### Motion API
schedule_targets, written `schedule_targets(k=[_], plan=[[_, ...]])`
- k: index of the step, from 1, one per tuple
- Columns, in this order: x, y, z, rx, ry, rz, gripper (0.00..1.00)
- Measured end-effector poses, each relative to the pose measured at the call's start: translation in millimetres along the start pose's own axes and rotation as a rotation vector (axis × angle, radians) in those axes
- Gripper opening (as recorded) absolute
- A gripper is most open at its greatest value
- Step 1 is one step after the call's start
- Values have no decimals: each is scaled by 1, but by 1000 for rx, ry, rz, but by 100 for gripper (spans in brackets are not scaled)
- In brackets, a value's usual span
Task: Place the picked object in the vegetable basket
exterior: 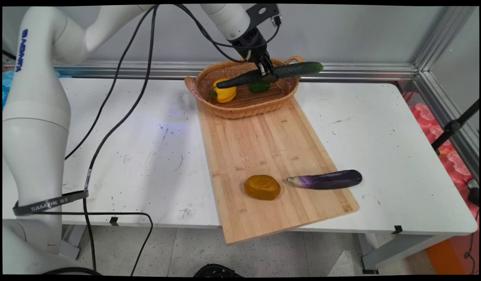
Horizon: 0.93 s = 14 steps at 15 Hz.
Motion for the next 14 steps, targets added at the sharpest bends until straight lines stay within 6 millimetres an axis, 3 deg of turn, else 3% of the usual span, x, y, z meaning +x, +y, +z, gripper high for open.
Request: schedule_targets(k=[14], plan=[[-11,-3,22,-10,10,-55,0]])
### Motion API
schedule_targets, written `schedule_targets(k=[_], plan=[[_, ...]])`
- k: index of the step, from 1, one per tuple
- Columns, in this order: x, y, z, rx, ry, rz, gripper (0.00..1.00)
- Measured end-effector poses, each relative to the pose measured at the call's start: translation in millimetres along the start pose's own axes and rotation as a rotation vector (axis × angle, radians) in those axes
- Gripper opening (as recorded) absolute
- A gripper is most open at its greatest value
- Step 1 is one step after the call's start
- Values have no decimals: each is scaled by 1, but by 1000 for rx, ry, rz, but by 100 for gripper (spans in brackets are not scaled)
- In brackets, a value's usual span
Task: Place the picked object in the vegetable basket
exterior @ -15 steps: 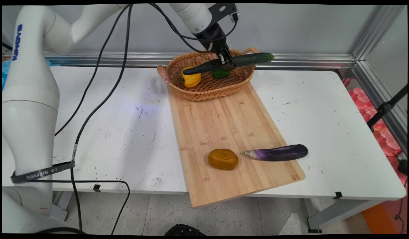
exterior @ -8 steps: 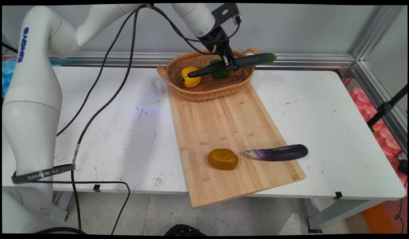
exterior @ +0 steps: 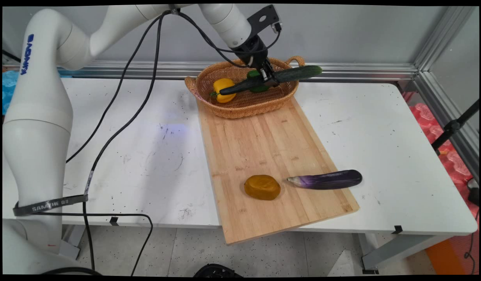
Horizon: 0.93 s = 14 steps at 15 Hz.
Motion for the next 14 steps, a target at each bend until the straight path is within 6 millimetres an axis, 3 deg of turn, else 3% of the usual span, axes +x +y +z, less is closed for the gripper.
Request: schedule_targets(k=[7,8,14], plan=[[-9,-2,5,5,-10,0,0],[-10,-2,5,5,-11,0,100],[-13,-1,8,-1,-15,1,100]])
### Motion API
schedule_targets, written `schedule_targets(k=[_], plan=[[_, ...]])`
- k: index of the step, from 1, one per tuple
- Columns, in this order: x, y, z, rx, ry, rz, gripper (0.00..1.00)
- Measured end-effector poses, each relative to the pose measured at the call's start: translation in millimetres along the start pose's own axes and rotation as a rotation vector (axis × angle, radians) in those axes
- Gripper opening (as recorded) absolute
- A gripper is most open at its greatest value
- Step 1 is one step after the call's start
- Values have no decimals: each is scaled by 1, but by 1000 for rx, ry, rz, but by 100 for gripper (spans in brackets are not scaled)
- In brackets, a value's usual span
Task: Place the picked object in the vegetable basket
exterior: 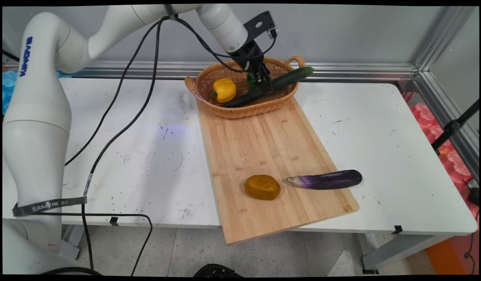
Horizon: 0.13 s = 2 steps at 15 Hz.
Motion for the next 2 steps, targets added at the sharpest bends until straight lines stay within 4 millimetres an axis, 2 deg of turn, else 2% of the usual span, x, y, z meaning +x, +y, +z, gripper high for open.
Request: schedule_targets(k=[2], plan=[[0,1,0,-3,-1,0,100]])
